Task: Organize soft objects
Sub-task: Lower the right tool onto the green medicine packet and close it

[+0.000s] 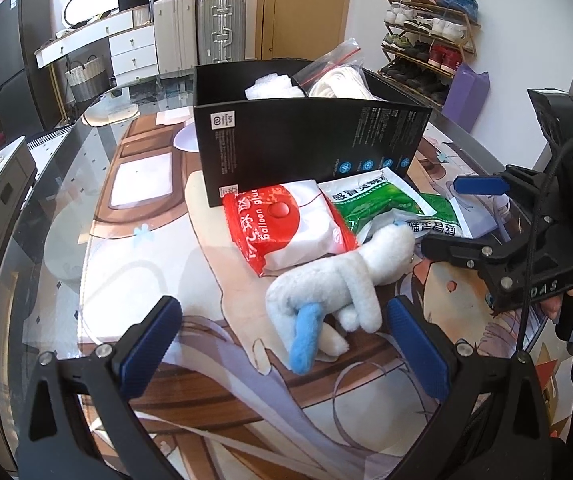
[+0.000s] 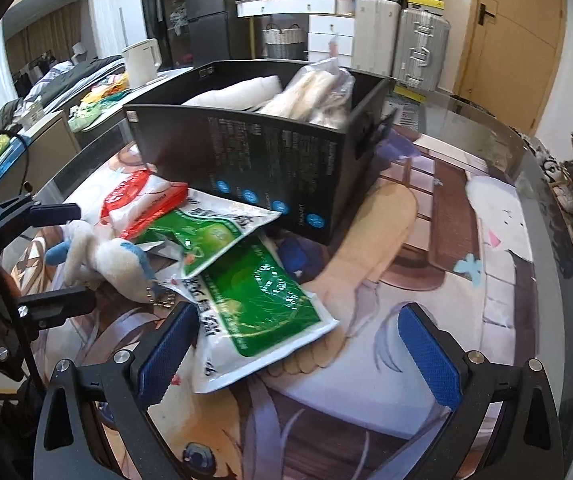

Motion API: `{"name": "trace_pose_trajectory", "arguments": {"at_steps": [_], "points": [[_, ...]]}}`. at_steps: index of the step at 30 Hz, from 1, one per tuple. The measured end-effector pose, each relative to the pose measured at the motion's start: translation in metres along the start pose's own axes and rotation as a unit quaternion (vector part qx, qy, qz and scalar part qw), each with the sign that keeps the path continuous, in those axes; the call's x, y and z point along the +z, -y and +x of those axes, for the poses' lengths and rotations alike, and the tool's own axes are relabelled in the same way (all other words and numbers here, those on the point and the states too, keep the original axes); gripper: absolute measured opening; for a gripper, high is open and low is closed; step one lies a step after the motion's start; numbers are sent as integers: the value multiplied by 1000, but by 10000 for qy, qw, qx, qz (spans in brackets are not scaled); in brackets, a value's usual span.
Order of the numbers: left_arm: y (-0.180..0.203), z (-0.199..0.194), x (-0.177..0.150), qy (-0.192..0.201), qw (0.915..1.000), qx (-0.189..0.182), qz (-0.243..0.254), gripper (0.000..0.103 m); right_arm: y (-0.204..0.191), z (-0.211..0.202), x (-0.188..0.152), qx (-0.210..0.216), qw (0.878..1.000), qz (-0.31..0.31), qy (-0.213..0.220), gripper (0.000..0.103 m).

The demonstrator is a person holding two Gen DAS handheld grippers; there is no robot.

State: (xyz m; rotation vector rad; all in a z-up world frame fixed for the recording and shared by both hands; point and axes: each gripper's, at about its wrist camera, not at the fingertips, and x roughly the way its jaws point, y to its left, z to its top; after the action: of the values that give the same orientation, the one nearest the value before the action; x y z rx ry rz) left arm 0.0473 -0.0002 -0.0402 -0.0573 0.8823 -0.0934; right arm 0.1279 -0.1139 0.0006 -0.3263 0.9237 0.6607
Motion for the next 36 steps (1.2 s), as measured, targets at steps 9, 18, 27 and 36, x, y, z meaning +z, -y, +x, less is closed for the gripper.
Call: {"name": "trace_pose_trajectory", "arguments": {"at_steps": [9,18,27,36], "points": [[-1,-2,0,71,10000,27,9,102,-14,4,8,269,9992,-300,16,81],[-1,-5,2,111,9999,-4,-8,102,-15,-4,0,427,9982,-423,0,63],[4,-8,2,170,9998,-104,50,101,-8,-15,-13,472,9978,-465,-38,57],[7,-10,2,200,9995,-199,109,95,-4,-25,-25,450,9981,-410,6,57]]}}
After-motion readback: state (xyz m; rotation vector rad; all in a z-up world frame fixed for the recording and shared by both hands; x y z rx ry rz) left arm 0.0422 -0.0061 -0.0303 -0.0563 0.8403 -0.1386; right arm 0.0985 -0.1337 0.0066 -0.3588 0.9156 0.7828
